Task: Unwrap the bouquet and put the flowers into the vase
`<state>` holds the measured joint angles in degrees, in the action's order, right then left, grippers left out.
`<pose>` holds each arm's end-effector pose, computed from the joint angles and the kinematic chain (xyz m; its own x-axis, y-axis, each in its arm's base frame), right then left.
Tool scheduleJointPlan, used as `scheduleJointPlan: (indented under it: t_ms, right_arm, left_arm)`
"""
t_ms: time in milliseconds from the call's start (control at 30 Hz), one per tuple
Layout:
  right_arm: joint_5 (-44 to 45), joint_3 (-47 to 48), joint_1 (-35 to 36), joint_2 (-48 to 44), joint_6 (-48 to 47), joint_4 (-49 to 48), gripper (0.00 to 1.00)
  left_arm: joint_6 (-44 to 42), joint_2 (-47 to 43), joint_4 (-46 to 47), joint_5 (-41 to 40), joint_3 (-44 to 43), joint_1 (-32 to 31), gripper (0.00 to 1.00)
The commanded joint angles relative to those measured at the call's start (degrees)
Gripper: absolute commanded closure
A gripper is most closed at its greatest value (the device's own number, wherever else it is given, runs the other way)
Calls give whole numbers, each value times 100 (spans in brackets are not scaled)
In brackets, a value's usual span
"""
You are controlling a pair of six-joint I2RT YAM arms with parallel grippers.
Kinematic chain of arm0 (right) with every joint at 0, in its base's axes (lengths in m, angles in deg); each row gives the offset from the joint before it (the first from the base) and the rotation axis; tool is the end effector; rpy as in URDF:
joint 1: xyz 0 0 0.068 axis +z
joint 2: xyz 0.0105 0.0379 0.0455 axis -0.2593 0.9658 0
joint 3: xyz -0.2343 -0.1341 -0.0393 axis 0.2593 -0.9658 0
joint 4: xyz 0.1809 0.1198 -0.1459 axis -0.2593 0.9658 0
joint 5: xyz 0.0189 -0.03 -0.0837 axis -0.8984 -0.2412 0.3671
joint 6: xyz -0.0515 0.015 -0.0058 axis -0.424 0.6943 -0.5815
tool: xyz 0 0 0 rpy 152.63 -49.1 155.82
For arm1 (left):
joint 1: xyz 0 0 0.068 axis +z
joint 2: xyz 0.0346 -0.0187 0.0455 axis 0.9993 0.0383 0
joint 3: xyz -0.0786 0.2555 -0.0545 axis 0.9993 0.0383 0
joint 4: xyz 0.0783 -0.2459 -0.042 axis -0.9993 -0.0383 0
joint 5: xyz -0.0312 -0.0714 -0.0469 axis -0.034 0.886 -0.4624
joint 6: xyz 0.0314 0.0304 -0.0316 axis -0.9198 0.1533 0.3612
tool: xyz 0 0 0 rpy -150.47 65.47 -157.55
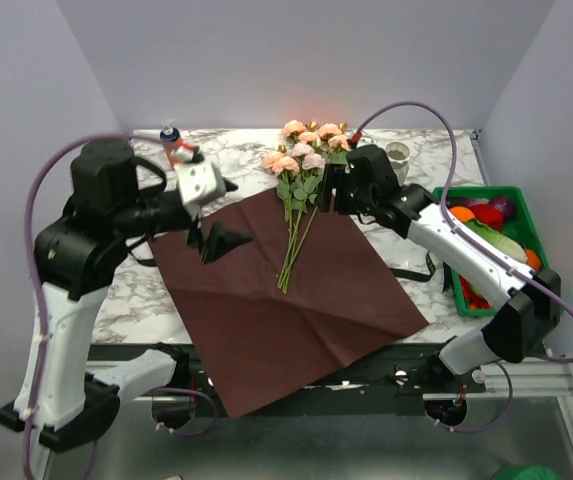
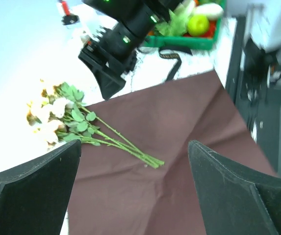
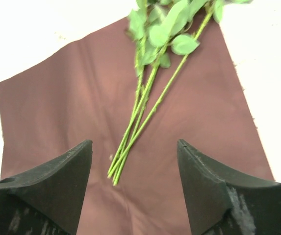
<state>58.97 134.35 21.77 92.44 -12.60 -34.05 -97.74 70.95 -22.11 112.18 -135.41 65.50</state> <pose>0.2681 0.1947 0.3412 -0.6527 0.1092 -0.7497 -0.2190 0.9201 0.3247 0.1031 -0.0701 0.5123 0.0844 0.2789 -0.9566 0.9412 0.2929 0.1684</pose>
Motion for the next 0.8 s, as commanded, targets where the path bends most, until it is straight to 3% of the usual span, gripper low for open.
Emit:
scheduleJointPlan:
  t_ms: [0, 200, 333, 533, 767]
  right_arm:
    - [675, 820, 21, 839, 75, 686, 27]
    - [667, 1707, 21, 2007, 260, 757, 35]
    - [649, 2306, 21, 2712, 190, 844, 37]
    - [947, 2764, -50, 3591, 225, 1213, 41]
    - [895, 2711, -331, 4074, 278, 1214, 46]
  left_arm:
    - [1275, 986, -110, -867, -349, 7, 1]
    - [1390, 1734, -23, -2248, 669, 244, 8]
    - [1548, 1963, 652, -2476, 1820, 604, 11]
    - [1355, 2394, 1645, -3530, 3166, 763, 11]
    - [1276, 2561, 2052, -3532, 3773, 877, 12]
